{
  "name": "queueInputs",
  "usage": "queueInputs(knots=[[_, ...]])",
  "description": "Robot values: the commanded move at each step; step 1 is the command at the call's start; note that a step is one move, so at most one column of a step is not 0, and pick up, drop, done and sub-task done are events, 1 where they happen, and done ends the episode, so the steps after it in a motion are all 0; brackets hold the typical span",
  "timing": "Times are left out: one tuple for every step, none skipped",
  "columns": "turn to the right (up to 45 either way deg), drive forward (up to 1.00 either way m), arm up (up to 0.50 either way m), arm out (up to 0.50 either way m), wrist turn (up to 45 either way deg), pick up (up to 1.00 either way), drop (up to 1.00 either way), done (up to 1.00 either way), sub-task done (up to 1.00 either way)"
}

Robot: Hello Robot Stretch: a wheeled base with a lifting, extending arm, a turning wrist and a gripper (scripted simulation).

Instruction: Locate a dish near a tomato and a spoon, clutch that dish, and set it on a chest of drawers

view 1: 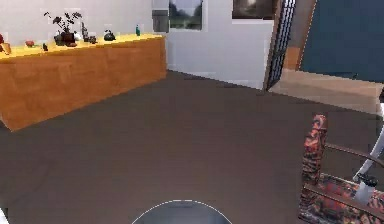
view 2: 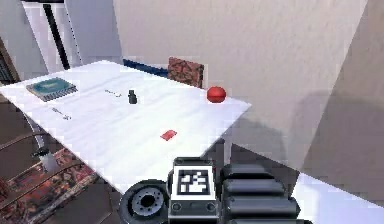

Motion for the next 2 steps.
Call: queueInputs(knots=[[0.0, 1.00, 0.00, 0.00, 0.0, 0.00, 0.00, 0.00, 0.00], [36.0, 0.00, 0.00, 0.00, 0.0, 0.00, 0.00, 0.00, 0.00]])
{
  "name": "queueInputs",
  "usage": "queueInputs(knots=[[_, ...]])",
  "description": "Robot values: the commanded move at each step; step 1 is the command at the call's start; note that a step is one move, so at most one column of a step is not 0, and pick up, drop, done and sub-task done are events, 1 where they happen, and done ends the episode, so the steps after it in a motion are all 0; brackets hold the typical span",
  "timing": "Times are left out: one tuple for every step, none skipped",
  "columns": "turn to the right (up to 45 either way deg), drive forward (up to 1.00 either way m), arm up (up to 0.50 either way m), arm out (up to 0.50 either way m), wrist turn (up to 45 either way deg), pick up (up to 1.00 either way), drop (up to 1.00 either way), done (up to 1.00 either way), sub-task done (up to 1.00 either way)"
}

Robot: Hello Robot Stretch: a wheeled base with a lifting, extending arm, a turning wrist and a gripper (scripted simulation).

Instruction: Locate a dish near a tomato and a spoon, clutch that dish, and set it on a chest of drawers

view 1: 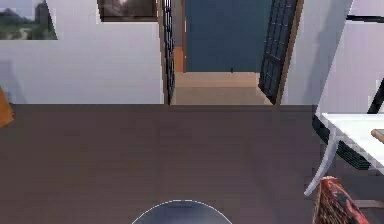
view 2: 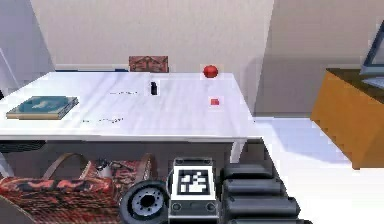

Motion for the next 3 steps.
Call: queueInputs(knots=[[0.0, 0.80, 0.00, 0.00, 0.0, 0.00, 0.00, 0.00, 0.00], [12.0, 0.00, 0.00, 0.00, 0.0, 0.00, 0.00, 0.00, 0.00], [0.0, 1.00, 0.00, 0.00, 0.0, 0.00, 0.00, 0.00, 0.00]])
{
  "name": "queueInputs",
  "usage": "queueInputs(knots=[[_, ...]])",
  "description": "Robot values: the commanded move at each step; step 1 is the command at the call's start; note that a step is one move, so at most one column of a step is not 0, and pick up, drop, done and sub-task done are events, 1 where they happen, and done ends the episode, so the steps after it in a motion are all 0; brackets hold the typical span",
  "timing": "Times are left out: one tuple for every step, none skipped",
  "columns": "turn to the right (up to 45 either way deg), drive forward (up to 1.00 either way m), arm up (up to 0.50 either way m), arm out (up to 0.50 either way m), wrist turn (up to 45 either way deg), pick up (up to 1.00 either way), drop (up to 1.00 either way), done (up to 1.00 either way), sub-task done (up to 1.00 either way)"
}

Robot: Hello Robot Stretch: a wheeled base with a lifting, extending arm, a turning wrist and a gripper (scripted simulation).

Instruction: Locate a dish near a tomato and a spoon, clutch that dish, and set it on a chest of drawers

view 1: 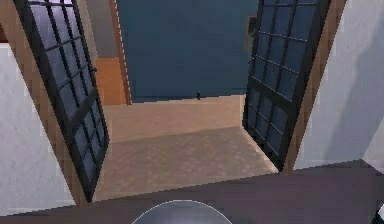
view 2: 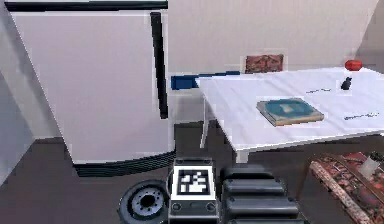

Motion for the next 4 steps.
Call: queueInputs(knots=[[3.0, 0.00, 0.00, 0.00, 0.0, 0.00, 0.00, 0.00, 0.00], [0.0, 1.00, 0.00, 0.00, 0.0, 0.00, 0.00, 0.00, 0.00], [0.0, 1.00, 0.00, 0.00, 0.0, 0.00, 0.00, 0.00, 0.00], [3.0, 0.00, 0.00, 0.00, 0.0, 0.00, 0.00, 0.00, 0.00]])
